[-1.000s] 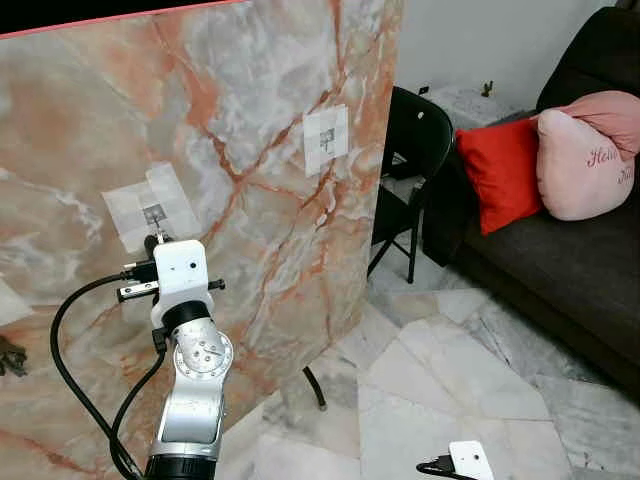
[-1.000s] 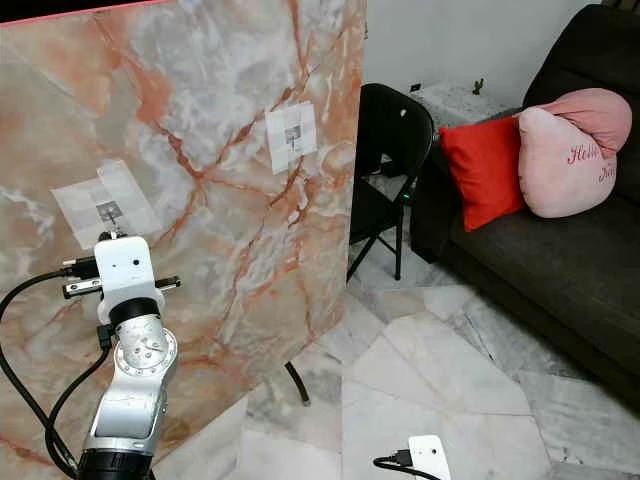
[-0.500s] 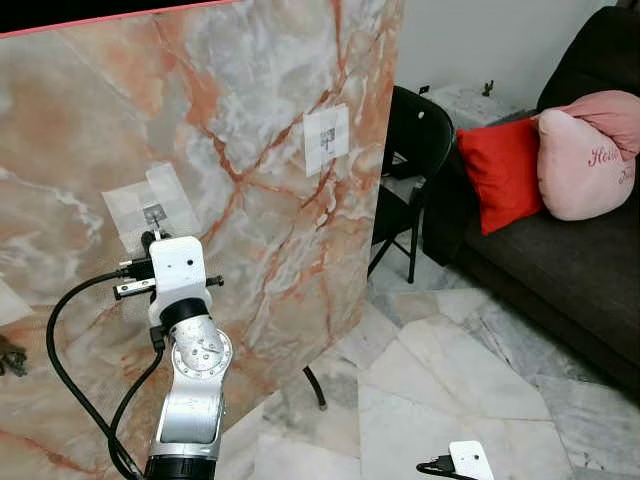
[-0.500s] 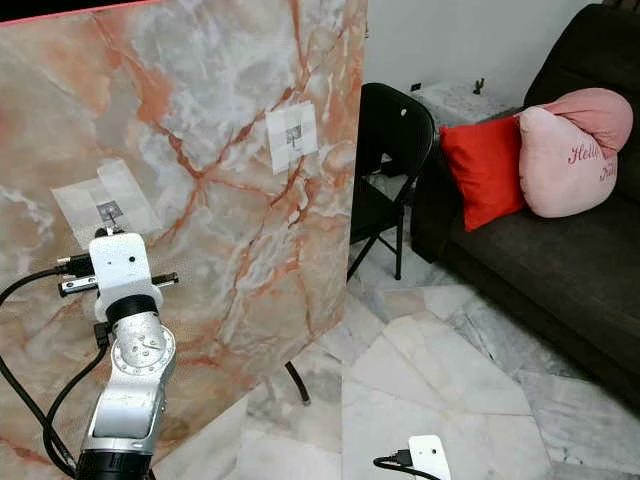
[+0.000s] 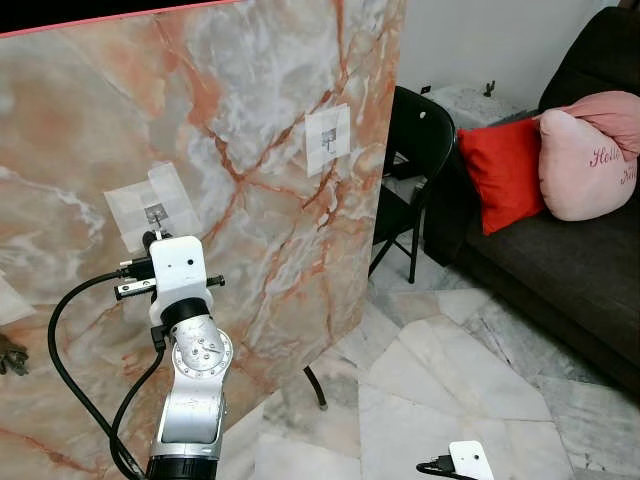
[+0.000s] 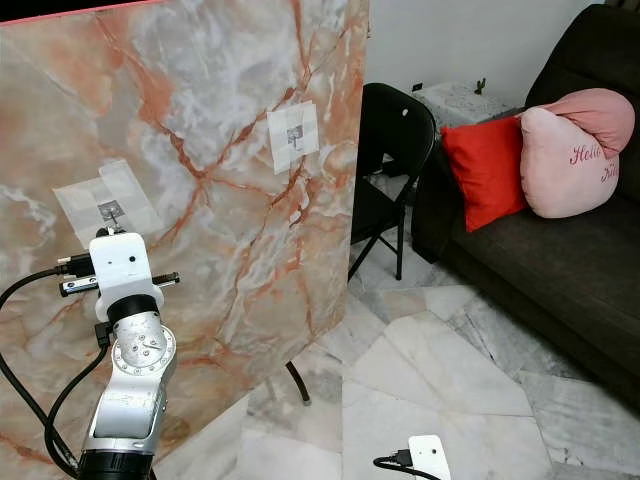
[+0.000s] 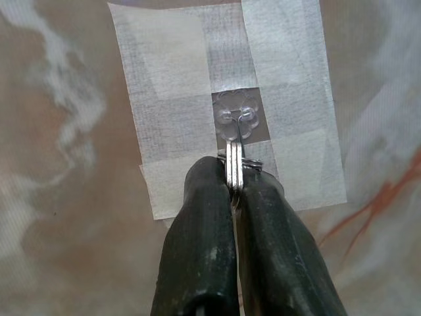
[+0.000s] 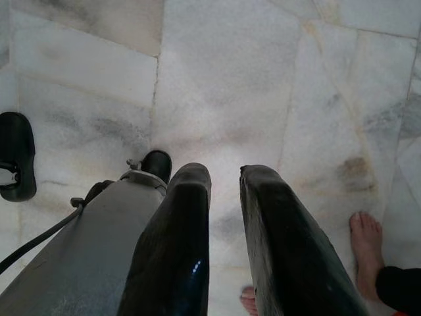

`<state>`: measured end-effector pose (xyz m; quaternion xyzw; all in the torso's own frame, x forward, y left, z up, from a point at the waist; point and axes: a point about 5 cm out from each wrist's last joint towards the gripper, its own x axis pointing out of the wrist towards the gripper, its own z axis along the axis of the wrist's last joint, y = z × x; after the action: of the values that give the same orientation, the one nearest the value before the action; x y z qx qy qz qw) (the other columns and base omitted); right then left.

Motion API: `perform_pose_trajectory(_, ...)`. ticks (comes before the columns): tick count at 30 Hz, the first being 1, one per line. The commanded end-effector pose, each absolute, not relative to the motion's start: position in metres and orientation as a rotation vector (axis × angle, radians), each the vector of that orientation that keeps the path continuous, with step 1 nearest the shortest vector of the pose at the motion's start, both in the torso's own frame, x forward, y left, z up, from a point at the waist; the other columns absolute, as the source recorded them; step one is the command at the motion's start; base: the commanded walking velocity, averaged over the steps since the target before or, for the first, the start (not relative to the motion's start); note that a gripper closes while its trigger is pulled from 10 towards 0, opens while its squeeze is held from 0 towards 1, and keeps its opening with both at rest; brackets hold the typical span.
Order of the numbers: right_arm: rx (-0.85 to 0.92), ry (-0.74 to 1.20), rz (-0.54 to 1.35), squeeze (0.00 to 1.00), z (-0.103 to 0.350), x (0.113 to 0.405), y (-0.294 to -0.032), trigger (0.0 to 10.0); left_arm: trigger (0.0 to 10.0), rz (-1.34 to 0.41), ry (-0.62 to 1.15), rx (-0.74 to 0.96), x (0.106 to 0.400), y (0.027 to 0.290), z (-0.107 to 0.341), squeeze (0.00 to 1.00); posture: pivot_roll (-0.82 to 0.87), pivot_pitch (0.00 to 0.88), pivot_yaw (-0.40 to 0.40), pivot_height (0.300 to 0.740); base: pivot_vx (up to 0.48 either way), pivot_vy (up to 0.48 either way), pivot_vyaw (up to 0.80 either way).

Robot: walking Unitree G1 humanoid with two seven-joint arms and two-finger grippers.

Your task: Hang keys on a hook

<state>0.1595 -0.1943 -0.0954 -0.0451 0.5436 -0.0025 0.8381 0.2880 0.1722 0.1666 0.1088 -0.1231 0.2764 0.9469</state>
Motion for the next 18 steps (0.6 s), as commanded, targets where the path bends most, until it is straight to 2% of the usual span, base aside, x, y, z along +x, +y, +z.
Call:
perform_pose_trajectory(1, -0.087, 1.136, -0.013, 0.00, -0.0945, 0.1619, -0.1934, 10.0, 10.0, 0.549, -0.276, 0.203, 0.2878, 0.1678, 0.1748, 0.00, 0.08, 0.000, -0.046, 0.740, 0.000, 0.000, 0.00)
perform_pose_trajectory(18, -0.086, 1.138, -0.009, 0.00, -0.0950, 0.1610, -0.1922, 10.0, 10.0, 0.509, -0.245, 0.204, 0.2891, 0.1594, 0.1695, 0.00, 0.06, 0.000, -0.034, 0.740, 0.000, 0.000, 0.00)
